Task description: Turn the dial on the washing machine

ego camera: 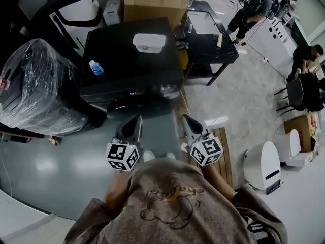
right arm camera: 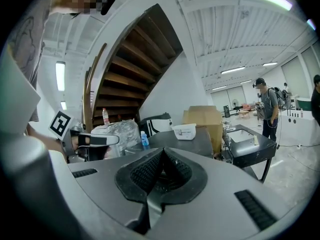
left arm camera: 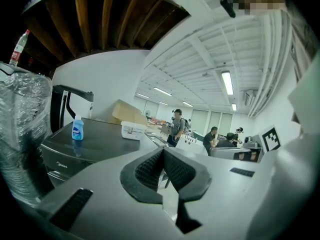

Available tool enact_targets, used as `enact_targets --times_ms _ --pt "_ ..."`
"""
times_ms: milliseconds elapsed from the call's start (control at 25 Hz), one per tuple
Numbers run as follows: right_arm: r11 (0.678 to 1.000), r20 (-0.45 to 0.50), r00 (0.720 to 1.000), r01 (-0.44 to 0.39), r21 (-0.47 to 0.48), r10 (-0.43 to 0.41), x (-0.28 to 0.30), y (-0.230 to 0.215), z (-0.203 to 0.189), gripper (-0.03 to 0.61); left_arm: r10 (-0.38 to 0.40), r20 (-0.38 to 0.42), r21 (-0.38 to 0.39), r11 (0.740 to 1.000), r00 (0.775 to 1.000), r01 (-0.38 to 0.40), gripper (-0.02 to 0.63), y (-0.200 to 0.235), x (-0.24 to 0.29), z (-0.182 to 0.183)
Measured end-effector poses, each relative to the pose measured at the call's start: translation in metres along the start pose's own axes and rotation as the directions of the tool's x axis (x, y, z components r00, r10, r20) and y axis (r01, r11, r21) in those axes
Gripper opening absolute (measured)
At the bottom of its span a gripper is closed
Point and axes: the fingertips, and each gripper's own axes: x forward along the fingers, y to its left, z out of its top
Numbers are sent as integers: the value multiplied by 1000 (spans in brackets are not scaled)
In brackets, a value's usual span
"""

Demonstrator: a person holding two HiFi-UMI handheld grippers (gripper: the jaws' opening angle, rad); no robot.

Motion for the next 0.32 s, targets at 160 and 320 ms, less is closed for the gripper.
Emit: enact_targets --times_ms 160,320 --pt "1000 -2 1000 5 -3 -5 1 0 -1 2 -4 3 6 1000 1000 4 -8 -2 -1 1" --pt "1000 4 1000 5 -8 -5 2 0 0 2 0 5 0 1000 1000 0 -8 -3 -3 2"
